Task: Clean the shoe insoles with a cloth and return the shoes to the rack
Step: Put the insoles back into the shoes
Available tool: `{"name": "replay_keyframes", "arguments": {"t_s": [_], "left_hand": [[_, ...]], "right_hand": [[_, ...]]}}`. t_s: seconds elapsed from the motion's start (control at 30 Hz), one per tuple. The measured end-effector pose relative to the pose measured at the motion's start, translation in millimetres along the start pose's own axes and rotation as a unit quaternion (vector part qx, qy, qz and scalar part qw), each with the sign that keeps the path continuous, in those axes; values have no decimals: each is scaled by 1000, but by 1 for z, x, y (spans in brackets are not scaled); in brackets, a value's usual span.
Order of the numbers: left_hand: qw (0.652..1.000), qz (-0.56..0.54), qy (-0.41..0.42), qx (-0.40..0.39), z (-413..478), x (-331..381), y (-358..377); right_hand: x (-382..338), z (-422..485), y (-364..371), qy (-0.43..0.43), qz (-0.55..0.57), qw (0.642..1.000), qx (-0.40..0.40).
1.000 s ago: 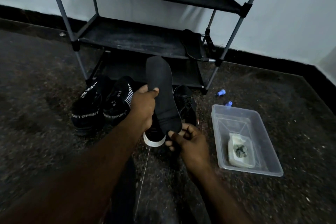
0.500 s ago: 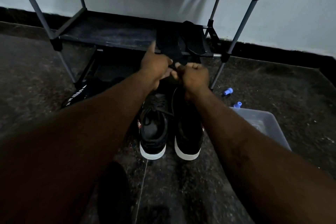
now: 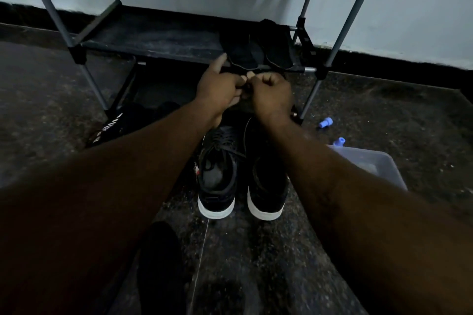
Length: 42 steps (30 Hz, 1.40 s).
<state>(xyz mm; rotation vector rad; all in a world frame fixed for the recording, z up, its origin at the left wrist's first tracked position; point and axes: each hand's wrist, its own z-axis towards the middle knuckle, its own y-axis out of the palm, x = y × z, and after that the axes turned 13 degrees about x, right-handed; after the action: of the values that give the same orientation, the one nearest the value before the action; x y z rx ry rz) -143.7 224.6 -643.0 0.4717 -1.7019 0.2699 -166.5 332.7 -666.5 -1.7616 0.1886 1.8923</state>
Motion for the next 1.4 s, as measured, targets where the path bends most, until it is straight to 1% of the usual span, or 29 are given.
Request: {"name": "replay_keyframes", "arguments": {"t_s": [0.1,0.2,0.3,0.37,0.47,0.53,0.57,0.6,0.67,0.73,0.8,0.9,0.97,1.03,1.1,1.2,1.27,1.33,1.4], "left_hand": [[999,18,-11,30,-33,-6,-17],[996,57,-22,57,-74,-14,-41],[988,135,-16,68,-110,-26,-73],[978,200,-6,55,-135,-33,-95],[948,318,-20,15,-182,-46,-129],[910,413,-30,-2,-213,-65,-156],[898,437,-44,4,-228,-77,-172],[895,441,-63,13,-242,-88,-185],[888,452,-80,29,-268,-110,-206],[868,492,-65,20,-288,-122,-217],[837,545,-46,6,-300,-126,-217],[823,567,-38,28,-304,-122,-217],[825,561,-42,57,-302,-121,-217],[833,543,-68,80,-299,-123,-217],[849,510,-100,99,-297,-126,-215],[869,459,-144,113,-291,-135,-216],[891,404,-170,119,-286,-143,-217],[916,331,-189,124,-283,-147,-217],[930,293,-187,119,-283,-147,-217]], "right_hand": [[8,-40,-32,-34,1,999,8],[11,-85,-63,-46,25,999,-6],[11,-132,-91,-78,0,996,-44],[10,-165,-108,-81,-8,993,-85],[29,-222,-128,-65,-85,980,-170],[46,-266,-143,-29,-154,961,-227],[51,-288,-152,-17,-196,948,-251],[56,-307,-161,-14,-233,937,-261],[64,-339,-176,-16,-292,922,-255],[69,-366,-189,-14,-321,911,-259],[76,-382,-198,-21,-348,895,-279],[72,-388,-199,-43,-360,881,-304],[67,-387,-197,-78,-359,873,-320],[67,-388,-198,-98,-358,870,-325],[68,-389,-200,-95,-361,870,-323],[74,-387,-196,-113,-367,864,-326],[75,-388,-194,-111,-364,864,-329],[79,-389,-194,-90,-349,877,-319],[82,-388,-194,-39,-315,902,-293]]}}
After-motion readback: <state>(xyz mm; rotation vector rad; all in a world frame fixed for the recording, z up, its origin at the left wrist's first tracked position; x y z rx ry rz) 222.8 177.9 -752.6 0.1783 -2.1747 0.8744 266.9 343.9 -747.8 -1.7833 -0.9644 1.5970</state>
